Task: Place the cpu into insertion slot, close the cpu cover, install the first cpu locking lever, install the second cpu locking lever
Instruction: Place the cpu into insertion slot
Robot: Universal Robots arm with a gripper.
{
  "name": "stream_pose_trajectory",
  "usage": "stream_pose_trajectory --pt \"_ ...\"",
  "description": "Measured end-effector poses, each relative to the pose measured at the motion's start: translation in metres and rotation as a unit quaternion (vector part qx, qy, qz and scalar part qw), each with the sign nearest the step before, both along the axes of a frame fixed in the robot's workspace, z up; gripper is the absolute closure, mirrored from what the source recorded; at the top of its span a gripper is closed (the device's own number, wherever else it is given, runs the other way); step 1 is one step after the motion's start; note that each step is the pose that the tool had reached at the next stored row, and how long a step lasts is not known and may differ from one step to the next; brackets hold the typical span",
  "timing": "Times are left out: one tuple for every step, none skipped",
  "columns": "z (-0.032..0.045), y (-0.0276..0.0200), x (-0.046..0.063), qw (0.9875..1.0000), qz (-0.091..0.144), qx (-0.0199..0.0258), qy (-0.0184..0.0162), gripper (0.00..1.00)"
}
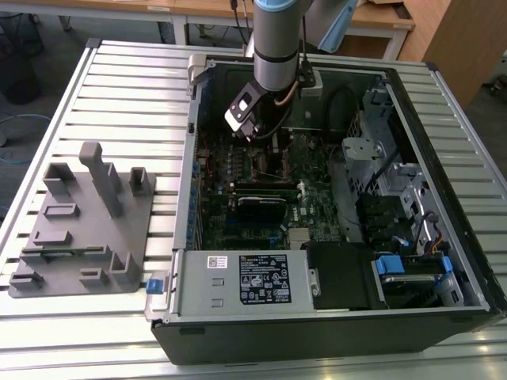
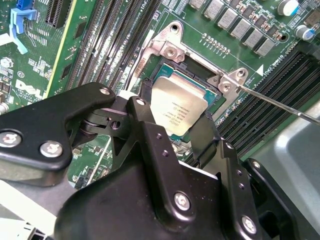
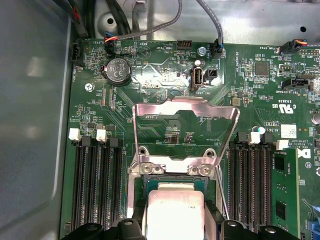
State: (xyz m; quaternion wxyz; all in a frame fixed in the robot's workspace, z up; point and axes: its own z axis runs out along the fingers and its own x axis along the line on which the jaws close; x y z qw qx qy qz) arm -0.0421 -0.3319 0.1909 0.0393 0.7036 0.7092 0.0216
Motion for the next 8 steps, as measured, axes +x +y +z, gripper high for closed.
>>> stream_pose_trajectory --pt "-0.0001 0.0000 0.0000 1.0000 0.000 0.0001 -0.0001 0.46" --pt "-0.0001 0.0000 0.0000 1.0000 0.000 0.0001 -0.0001 0.46" --pt "-0.0001 0.0000 0.0000 1.0000 0.000 0.0001 -0.0001 0.46" --pt "-0.0001 0.0000 0.0000 1.0000 0.000 0.0001 -0.0001 0.46" --pt "-0.0001 0.0000 0.0000 1.0000 0.000 0.0001 -0.0001 0.46" --pt "-0.0001 0.0000 0.0000 1.0000 0.000 0.0001 -0.0001 0.46" --pt "-0.0001 0.0000 0.0000 1.0000 0.000 0.0001 -0.0001 0.46" --pt "-0.0001 0.0000 0.0000 1.0000 0.000 0.0001 -0.0001 0.46"
